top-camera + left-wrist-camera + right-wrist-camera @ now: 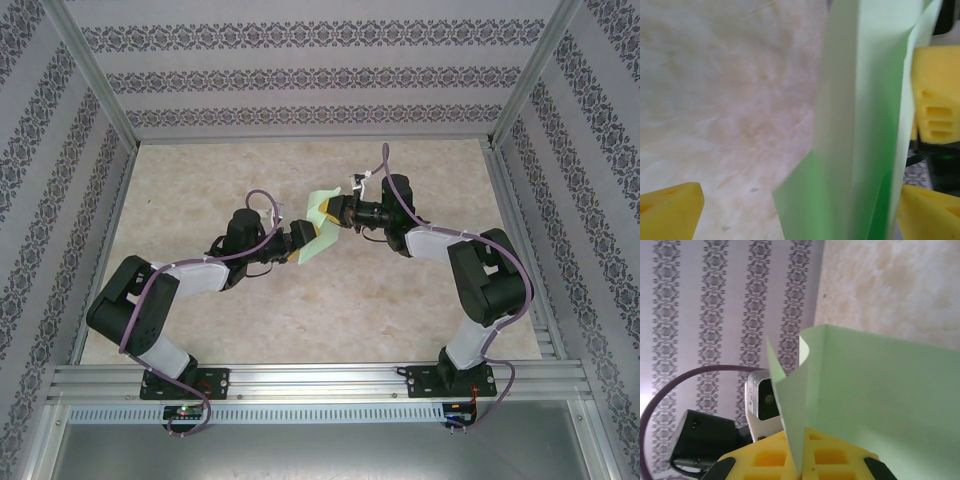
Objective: Fold a paper plane with a square sheet of paper (pick it up from the middle)
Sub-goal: Turn over the paper at the center of the table.
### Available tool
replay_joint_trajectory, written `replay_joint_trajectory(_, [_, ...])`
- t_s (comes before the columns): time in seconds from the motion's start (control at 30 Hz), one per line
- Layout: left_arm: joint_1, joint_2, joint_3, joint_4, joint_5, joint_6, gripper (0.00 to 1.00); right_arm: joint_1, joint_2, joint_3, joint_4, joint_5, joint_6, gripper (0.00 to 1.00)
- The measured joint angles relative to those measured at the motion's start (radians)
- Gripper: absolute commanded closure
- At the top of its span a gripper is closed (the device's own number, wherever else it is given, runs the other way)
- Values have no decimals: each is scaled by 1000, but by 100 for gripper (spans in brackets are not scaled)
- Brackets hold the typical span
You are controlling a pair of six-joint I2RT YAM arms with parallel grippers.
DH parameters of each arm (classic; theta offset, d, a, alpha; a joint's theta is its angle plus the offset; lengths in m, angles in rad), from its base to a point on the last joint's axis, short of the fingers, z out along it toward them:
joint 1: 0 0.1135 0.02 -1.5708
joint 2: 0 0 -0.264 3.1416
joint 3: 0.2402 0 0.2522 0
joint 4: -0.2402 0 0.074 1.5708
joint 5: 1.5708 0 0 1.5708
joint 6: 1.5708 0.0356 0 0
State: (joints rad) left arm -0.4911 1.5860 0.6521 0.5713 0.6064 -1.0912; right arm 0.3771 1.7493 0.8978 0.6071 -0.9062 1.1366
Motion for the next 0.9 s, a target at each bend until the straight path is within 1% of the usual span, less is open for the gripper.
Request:
replay_joint_trajectory(0.13, [0, 26, -13, 134, 19, -55, 35, 0, 1, 3, 45, -29, 40, 91])
replay_joint_trajectory(0.37, [0, 27, -40, 219, 12, -90, 54, 0, 19, 3, 56, -51, 48, 91])
replay_joint_trajectory(0.5, [0, 24, -50, 229, 5, -92, 68, 0, 24, 3, 40, -58, 43, 91])
replay_joint_trajectory(0.6, [0, 19, -51, 229, 0, -89, 79, -5, 26, 3, 28, -58, 40, 88])
replay_joint_trajectory(0.67, [0, 16, -51, 229, -3, -89, 85, -8, 27, 3, 23, -61, 40, 84])
replay_joint_trajectory(0.73, [0, 12, -51, 229, -6, -84, 89, -14, 27, 3, 14, -62, 35, 76])
replay_joint_trajectory(0.83, [0, 7, -51, 225, -9, -76, 91, -24, 26, 3, -18, -61, 14, 60])
replay_joint_trajectory(0.9, [0, -9, -51, 203, -12, -60, 91, -34, 19, 4, -71, -56, -17, 50])
